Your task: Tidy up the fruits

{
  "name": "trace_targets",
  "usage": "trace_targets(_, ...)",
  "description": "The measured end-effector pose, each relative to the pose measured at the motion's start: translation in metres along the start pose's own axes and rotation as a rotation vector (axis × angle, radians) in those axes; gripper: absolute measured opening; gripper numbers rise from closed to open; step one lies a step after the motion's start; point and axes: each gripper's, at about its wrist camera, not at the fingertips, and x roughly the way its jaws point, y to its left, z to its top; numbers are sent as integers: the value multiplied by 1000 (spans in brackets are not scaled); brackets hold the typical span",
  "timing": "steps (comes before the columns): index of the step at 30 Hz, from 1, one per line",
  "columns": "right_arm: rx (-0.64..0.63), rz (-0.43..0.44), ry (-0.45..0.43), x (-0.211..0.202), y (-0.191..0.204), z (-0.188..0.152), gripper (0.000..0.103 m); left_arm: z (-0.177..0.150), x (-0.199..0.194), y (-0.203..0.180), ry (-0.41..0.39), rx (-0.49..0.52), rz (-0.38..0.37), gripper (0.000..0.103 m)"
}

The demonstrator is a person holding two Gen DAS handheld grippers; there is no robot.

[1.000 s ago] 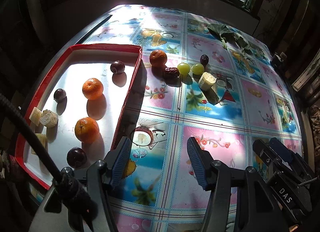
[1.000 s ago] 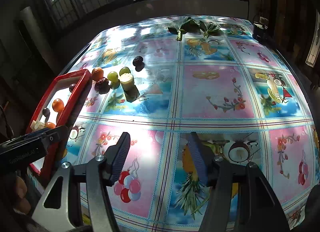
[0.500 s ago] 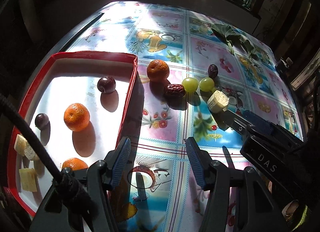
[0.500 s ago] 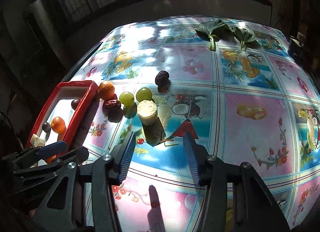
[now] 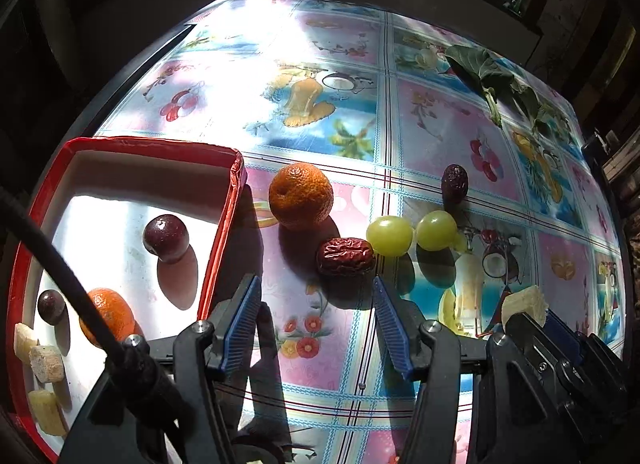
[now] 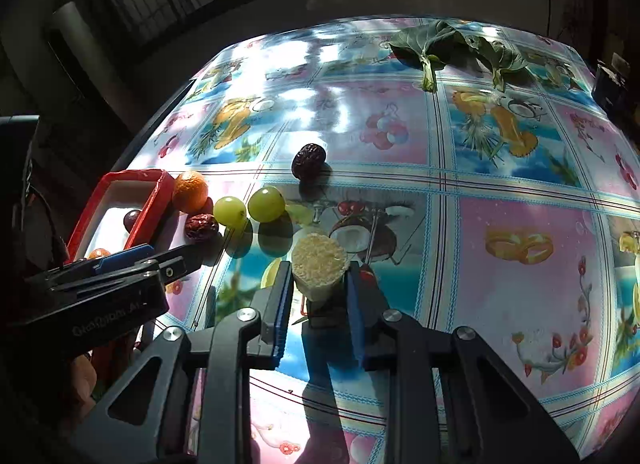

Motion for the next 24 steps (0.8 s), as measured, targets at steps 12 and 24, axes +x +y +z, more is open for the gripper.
trace_targets(12, 57, 50, -24, -44, -16, -30, 28, 10, 6, -21, -35, 75, 15, 32)
trace_targets(24, 56, 72, -50, -70, -15, -49, 28, -35, -26, 0, 18, 23, -145, 32)
